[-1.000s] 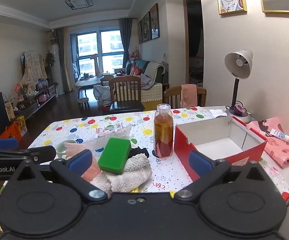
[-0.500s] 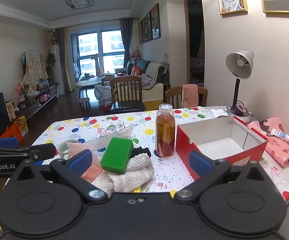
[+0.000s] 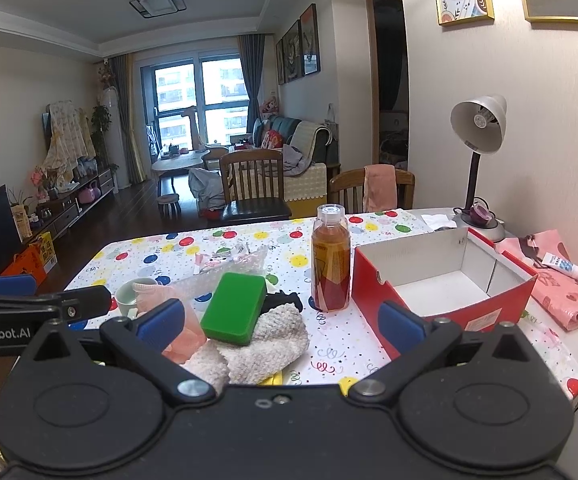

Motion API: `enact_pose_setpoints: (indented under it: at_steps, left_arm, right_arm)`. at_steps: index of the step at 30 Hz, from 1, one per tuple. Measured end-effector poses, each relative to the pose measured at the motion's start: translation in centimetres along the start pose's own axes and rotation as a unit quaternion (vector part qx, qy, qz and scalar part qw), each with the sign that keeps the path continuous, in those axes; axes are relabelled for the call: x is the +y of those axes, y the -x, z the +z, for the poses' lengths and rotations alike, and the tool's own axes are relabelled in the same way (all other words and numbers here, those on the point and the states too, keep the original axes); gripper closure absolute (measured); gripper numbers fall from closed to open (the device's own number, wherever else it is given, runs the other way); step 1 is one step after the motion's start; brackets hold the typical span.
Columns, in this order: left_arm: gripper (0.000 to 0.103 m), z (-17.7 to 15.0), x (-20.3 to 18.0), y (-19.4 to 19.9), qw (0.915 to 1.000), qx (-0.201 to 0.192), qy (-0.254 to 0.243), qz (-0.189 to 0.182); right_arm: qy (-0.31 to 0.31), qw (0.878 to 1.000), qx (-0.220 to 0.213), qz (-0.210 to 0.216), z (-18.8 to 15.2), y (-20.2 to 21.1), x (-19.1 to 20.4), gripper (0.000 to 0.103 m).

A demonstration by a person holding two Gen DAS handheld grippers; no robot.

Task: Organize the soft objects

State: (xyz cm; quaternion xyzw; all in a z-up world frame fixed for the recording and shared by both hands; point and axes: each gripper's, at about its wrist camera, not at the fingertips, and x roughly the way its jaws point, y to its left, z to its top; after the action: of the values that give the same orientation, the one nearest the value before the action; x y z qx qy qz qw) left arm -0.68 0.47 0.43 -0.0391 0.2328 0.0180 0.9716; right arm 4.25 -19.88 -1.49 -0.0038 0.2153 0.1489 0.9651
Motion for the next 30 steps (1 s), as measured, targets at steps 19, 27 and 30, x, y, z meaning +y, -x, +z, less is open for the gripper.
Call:
enact_pose_setpoints:
  at_steps: [19,27,30]
  left_arm:
    - [0.0,0.2,0.6,-0.2,0.9999,-0.008,0.011,0.005]
    - [0.0,0.4,1.1,-0.4,0.9998,-0.014,0.014,0.002]
    - [0.0,0.5,1.4,-0.6,0.9996,-0.017,0.022,-0.007]
  right_arm:
    - [0.005,1.0,0.005,0.006,-0.1,0.1,0.3,0.0]
    - [0.01,1.0,0.0,0.011,0.7,-0.5,0.9,0.0]
    - [0.014,1.0,-0.005,0.013,0.9,-0.6,1.0,0.0]
